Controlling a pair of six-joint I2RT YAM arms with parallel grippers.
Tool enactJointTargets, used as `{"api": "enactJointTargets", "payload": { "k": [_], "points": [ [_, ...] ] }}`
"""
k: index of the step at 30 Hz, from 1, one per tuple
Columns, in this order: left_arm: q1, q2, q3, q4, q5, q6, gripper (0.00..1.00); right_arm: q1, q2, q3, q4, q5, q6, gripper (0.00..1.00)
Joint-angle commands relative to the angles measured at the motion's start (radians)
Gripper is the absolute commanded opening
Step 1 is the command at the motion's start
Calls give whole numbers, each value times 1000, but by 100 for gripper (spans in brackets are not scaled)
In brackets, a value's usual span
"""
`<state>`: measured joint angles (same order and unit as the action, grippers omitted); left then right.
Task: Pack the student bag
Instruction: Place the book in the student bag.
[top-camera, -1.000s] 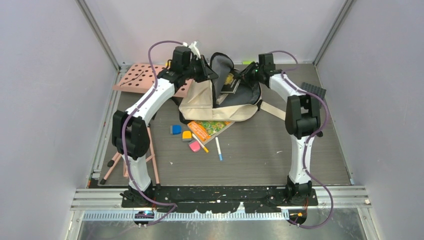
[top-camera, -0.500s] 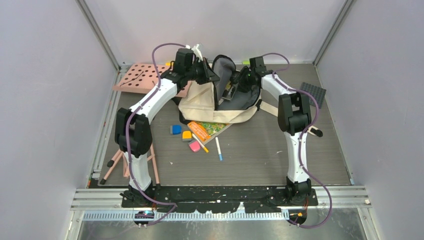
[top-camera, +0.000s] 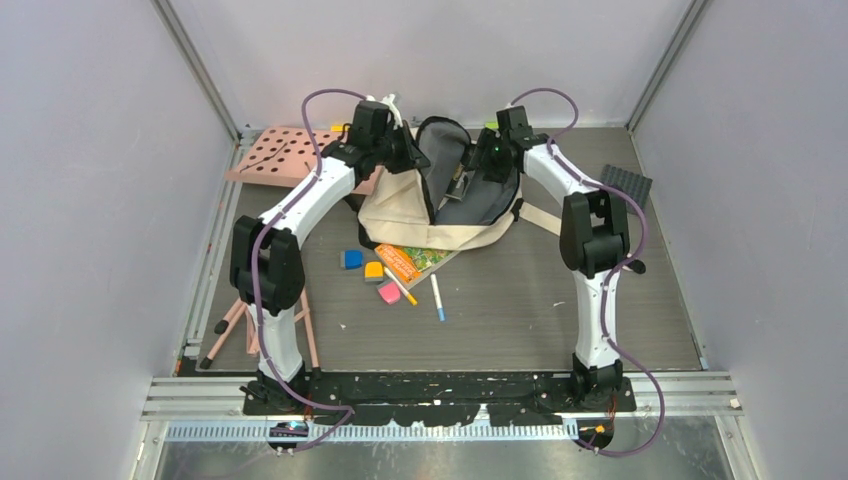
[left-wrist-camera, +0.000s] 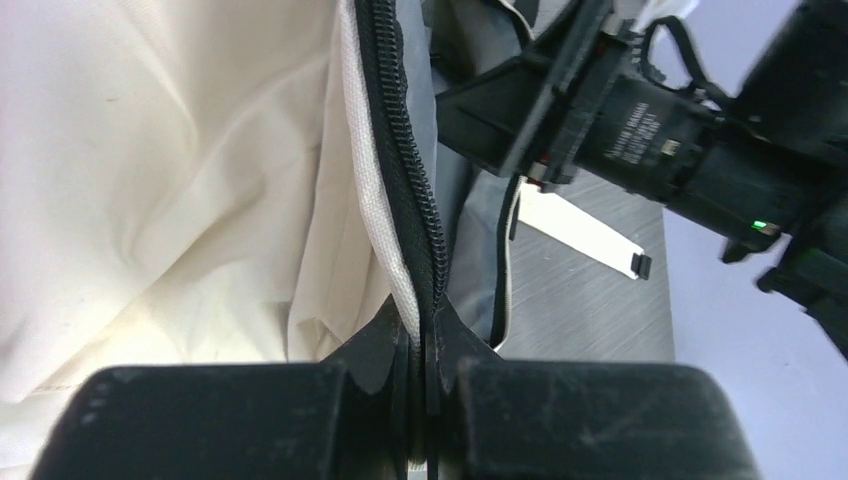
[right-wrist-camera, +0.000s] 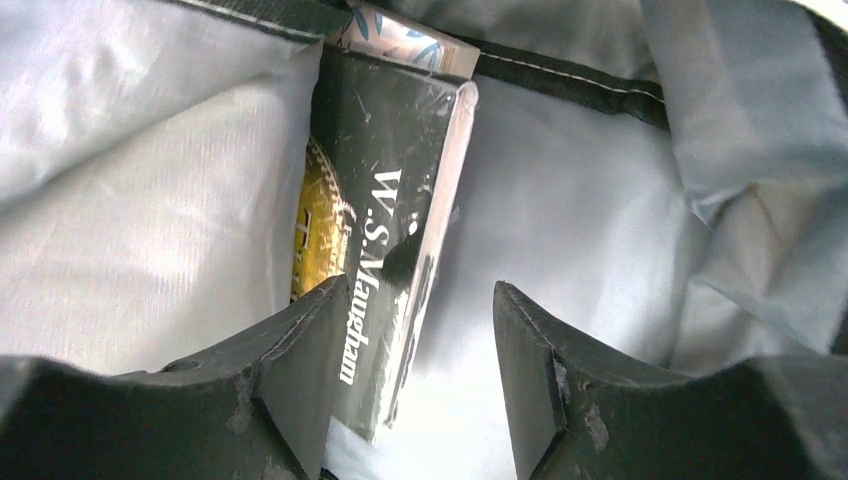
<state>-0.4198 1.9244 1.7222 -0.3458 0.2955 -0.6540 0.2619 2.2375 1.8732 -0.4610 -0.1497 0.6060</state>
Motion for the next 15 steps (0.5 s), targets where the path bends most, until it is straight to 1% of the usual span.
{"api": "enactJointTargets", "payload": {
  "k": [1,3,9,11,15],
  "points": [
    [1,-31,36,-25,-50,45,6,4,-143,-26,-40,54,-108,61],
    [1,-44,38,-43,-64,68,16,5,-186,-48,-49,92,-135,61],
    [21,-108,13,-77,-95,120,52,27,-349,-127,-78,180,-203,61],
    [30,-135,-5,-91,-106,131,63,52,-408,-171,-93,193,-219,61],
    [41,-218,-71,-105,-135,167,78,144,-522,-281,-115,205,-268,61]
  ]
}}
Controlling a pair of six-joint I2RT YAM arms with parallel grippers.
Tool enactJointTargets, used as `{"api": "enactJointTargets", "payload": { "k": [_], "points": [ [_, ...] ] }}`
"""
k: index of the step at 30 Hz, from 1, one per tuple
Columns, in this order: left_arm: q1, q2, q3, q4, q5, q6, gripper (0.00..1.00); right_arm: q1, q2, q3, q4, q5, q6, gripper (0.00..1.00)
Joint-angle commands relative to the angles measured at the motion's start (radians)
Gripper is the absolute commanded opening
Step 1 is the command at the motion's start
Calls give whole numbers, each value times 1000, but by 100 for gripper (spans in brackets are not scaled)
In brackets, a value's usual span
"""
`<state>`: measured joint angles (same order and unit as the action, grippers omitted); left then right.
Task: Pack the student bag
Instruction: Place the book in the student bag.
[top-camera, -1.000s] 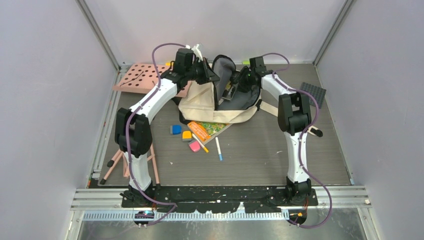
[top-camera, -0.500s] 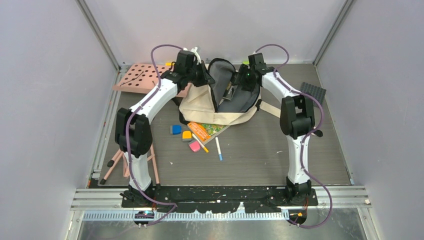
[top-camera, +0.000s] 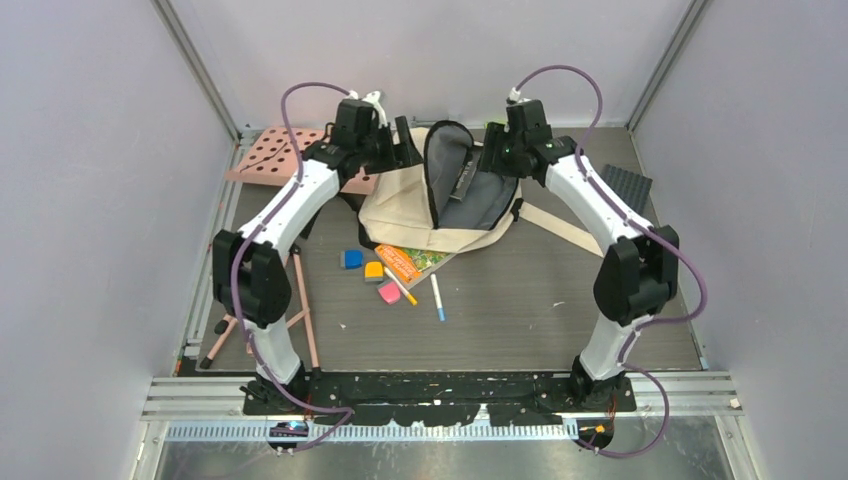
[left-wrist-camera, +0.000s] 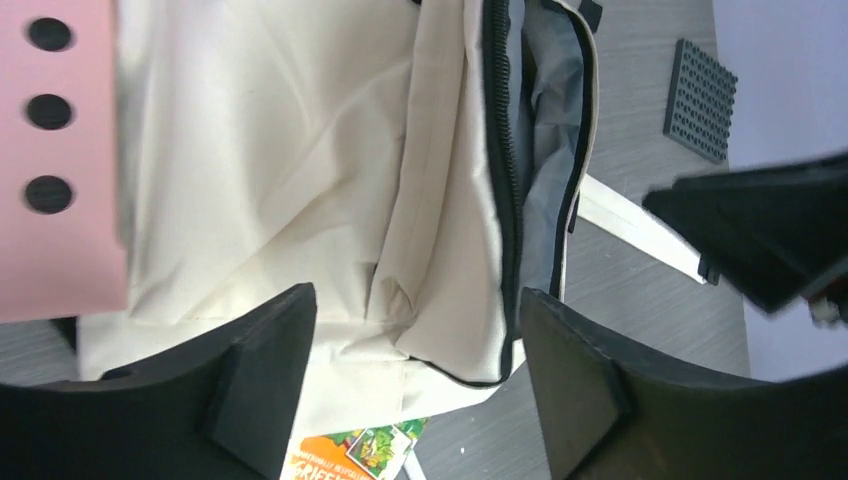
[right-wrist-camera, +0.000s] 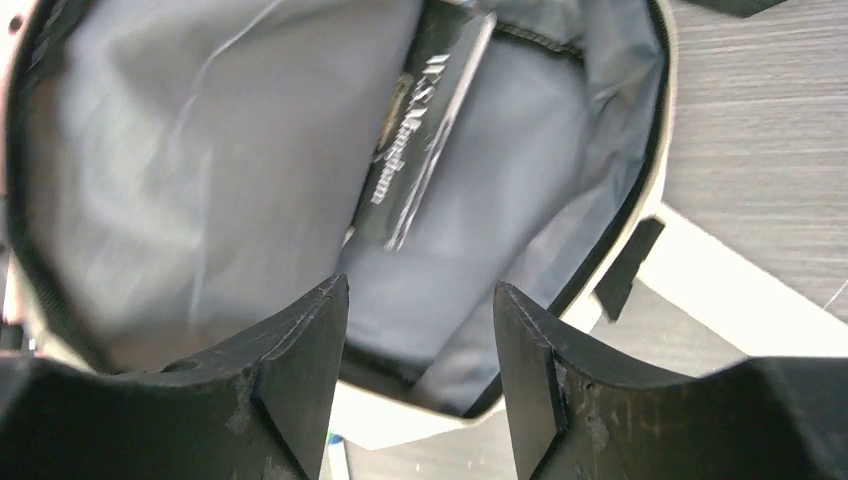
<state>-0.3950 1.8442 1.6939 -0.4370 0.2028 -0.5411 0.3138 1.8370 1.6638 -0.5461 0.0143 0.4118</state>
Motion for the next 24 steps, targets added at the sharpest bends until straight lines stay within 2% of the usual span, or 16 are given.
{"api": "enactJointTargets", "payload": {
  "k": [1,5,10,14,17,24],
  "points": [
    [16,-165,-63,-12,-45,68,81,107,-155,-105,-40,45,-91,60],
    [17,-275,-174,-17,-52,99,88,204,-233,-207,-55,51,-129,60],
    [18,-423,-330,-34,-61,94,90,271,-285,-268,-98,92,-110,60],
    [18,-515,-462,-29,-44,84,90,273,-344,-301,-107,91,-92,61],
    [18,-558,-556,-18,-11,78,90,270,-329,-326,-85,81,-104,62],
    [11,-558,-645,7,33,89,88,263,-274,-256,-68,62,-74,64]
  ]
}}
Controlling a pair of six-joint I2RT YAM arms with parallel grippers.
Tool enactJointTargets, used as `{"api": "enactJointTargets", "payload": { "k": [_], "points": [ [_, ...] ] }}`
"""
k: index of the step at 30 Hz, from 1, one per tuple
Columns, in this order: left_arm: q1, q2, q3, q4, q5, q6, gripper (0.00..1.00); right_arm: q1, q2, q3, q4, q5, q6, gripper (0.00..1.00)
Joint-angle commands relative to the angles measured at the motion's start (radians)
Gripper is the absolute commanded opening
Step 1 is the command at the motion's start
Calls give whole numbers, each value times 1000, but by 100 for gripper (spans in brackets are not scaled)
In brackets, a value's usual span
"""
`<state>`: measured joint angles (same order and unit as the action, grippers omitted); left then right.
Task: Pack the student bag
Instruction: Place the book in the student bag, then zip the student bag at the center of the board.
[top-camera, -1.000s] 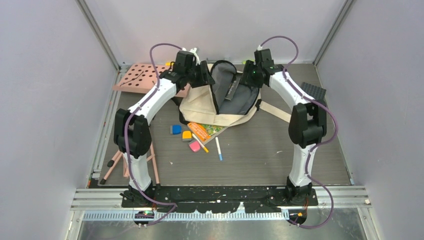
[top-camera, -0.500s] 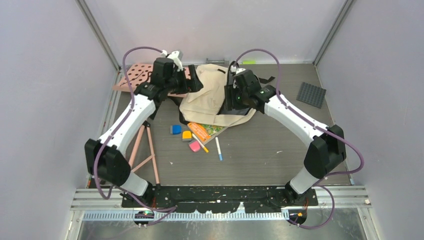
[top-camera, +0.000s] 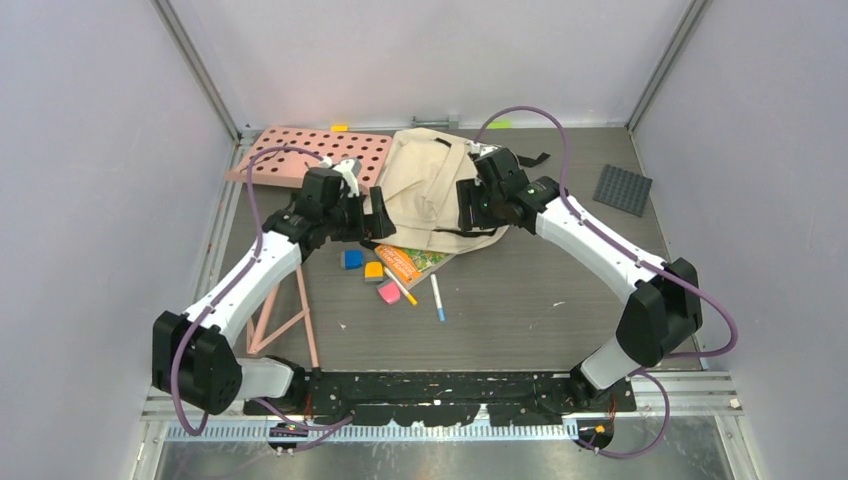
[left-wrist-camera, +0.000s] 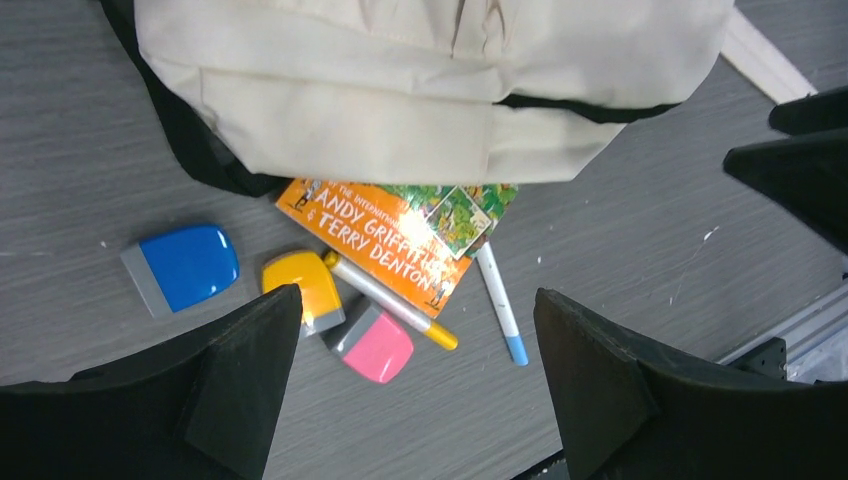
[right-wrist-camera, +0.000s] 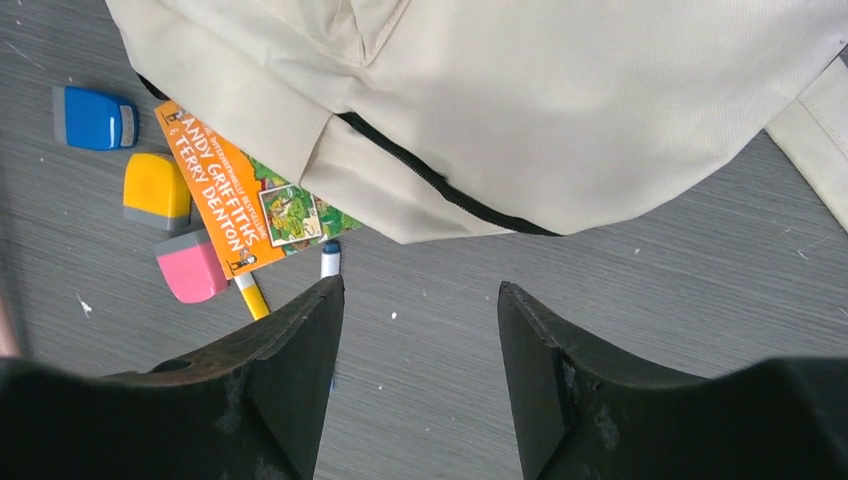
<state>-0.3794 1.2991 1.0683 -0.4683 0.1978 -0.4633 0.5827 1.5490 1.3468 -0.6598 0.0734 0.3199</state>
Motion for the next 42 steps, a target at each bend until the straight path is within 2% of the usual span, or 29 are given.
{"api": "enactJointTargets", "payload": {
  "k": [1,5,11,17,21,29,36,39,41,42],
  "points": [
    [-8,-2,-17,40,41,11,87,-14,36,66,44,3,25,64],
    [-41,50,23,43,32,22,86,-98,76,89,47,-26,78,64],
    [-77,156,116,65,23,74,86,-275,184,171,87,-152,129,65],
    [-79,348,344,42,-21,86,87,-374,309,278,85,-158,130,65],
    [-80,485,483,71,-6,74,87,-419,378,336,79,-169,137,65],
    [-99,742,750,-9,18,89,88,-453,527,467,37,-193,135,64],
    [-128,878,885,-117,-19,125,87,-457,593,511,6,-219,128,62],
    [-139,911,910,-146,-14,119,81,-457,616,525,-5,-238,130,57],
    [-158,923,917,-167,-37,131,72,-457,622,533,-12,-247,129,49],
    [-166,929,920,-179,-52,137,67,-457,620,534,-13,-249,127,42]
  ]
}}
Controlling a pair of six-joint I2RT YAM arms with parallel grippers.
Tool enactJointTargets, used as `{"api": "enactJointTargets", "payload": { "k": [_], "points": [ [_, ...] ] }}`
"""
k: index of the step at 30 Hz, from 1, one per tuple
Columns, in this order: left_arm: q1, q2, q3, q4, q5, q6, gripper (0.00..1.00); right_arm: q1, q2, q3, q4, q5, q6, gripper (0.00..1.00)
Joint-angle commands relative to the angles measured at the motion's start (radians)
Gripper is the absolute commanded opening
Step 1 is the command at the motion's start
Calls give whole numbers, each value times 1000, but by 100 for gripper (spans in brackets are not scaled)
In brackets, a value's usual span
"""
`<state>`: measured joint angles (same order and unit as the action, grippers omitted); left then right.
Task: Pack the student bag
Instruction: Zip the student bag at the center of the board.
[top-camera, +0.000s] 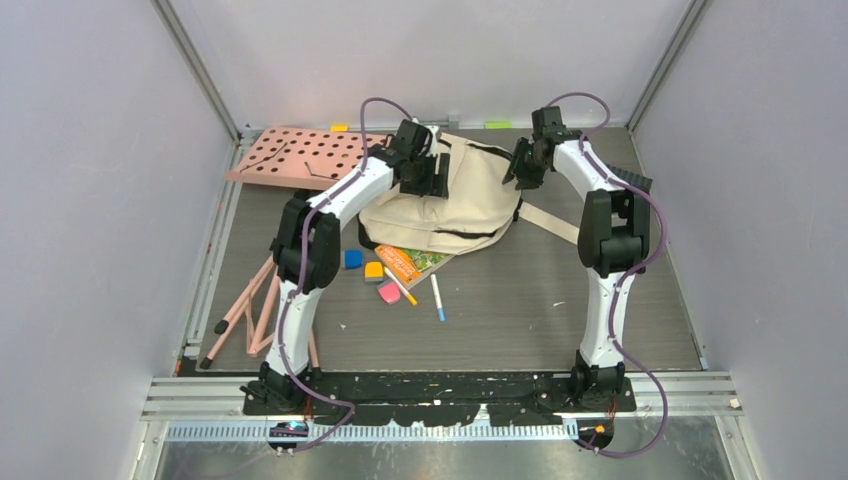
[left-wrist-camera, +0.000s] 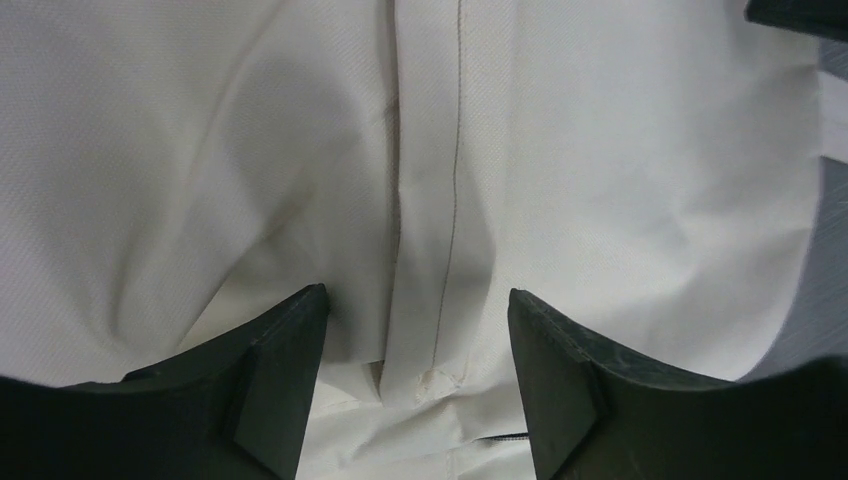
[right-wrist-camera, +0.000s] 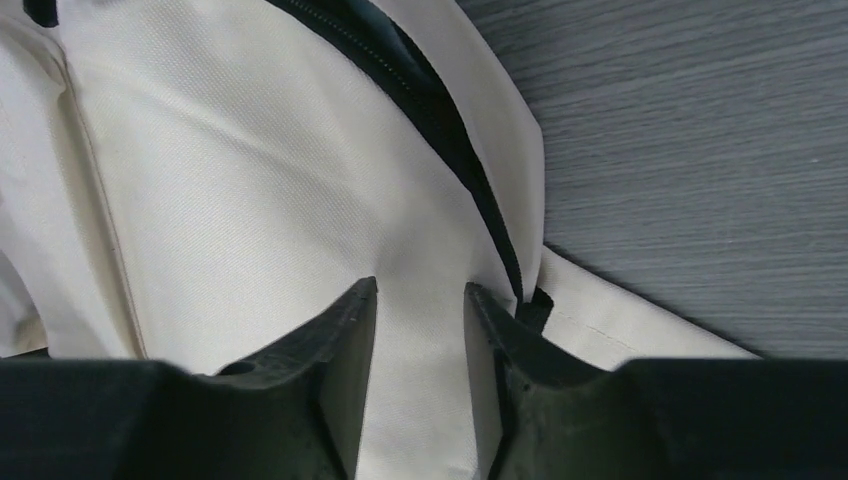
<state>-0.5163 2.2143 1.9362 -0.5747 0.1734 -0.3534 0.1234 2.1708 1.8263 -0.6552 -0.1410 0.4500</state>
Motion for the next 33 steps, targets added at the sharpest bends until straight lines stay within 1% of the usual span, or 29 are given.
{"api": "enactJointTargets", "payload": {
  "k": [1,2,3,4,5,6,7,9,10,11,14,18,20,22,23,24,25,26,28,30,33],
  "points": [
    [-36,19,51,-83,-40,33,62,1,-4,54,-19,-38,-4,37],
    [-42,24,51,-94,-51,35,59,1,-12,54,-20,-40,-7,29],
    [-47,27,49,-102,-60,37,53,0,-17,51,-22,-44,-8,25],
    [-50,28,45,-109,-67,39,47,0,-26,50,-23,-47,-10,16],
    [-55,24,37,-112,-75,39,39,-1,-32,42,-23,-51,-11,13],
    [-57,19,26,-111,-84,38,31,-1,-44,37,-24,-53,-13,6],
    [-61,6,10,-109,-87,36,20,-1,-50,25,-23,-55,-14,3],
    [-66,-21,-25,-95,-84,36,7,-1,-74,-1,-23,-55,-22,1],
    [-68,-38,-42,-85,-75,37,2,-1,-94,-9,-26,-51,-24,1],
    [-72,-56,-61,-78,-64,37,0,-1,-117,-30,-27,-49,-29,1],
    [-85,-123,-142,-37,-36,35,0,-1,-174,-102,-31,-34,-38,1],
    [-111,-228,-251,25,42,40,0,-1,-269,-181,-32,-5,-45,1],
    [-129,-277,-299,45,56,52,0,-1,-309,-200,-32,2,-49,3],
    [-139,-317,-336,51,66,46,0,-1,-335,-196,-33,-3,-49,10],
    [-141,-334,-350,53,65,38,0,-1,-343,-191,-30,-15,-50,16],
    [-141,-347,-361,52,60,30,0,-1,-342,-177,-30,-25,-50,19],
    [-140,-359,-369,47,54,24,0,-1,-339,-168,-25,-47,-49,25],
    [-141,-366,-373,40,49,19,0,-1,-323,-144,-23,-63,-46,28],
    [-142,-374,-379,26,43,12,0,0,-288,-102,-16,-111,-34,37],
    [-141,-379,-386,23,43,5,0,3,-248,-67,7,-161,-22,44],
    [-141,-380,-394,20,46,-3,0,15,-180,12,22,-210,-12,49]
  ]
}}
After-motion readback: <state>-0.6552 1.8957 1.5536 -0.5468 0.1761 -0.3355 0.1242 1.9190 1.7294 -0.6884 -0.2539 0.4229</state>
